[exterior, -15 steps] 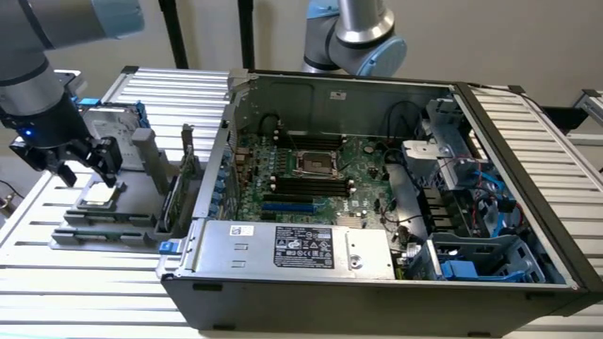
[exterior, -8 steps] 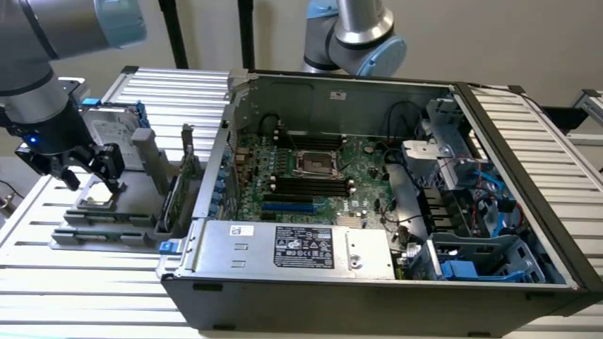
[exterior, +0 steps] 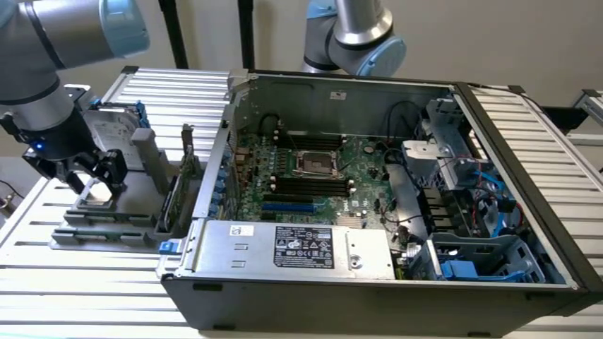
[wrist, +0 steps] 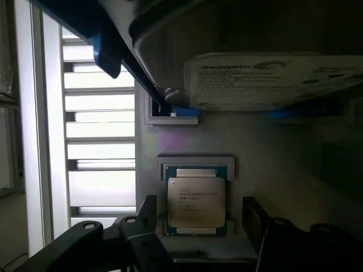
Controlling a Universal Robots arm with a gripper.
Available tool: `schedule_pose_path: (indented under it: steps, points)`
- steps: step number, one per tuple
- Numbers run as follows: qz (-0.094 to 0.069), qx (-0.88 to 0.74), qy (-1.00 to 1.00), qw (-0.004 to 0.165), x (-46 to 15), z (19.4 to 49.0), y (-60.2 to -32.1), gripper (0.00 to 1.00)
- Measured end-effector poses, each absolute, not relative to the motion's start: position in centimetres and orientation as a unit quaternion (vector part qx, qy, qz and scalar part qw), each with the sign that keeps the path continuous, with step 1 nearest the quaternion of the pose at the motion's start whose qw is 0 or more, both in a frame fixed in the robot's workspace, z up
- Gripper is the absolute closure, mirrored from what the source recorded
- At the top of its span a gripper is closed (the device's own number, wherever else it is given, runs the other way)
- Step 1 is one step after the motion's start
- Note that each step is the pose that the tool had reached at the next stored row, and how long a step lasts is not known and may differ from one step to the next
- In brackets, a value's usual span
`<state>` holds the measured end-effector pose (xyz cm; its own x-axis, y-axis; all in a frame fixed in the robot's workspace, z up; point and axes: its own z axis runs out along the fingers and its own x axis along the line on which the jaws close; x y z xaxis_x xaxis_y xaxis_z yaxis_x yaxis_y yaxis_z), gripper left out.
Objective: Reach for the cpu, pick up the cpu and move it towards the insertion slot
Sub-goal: 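Pick up the cpu and move it towards the insertion slot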
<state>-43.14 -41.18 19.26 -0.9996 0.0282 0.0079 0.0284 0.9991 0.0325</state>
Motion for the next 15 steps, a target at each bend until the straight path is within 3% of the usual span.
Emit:
schedule_pose_path:
  steps: [15]
  points:
    - [-0.018, -0.013, -1.000, 0.004, -43.26, 18.68, -41.16, 0.29]
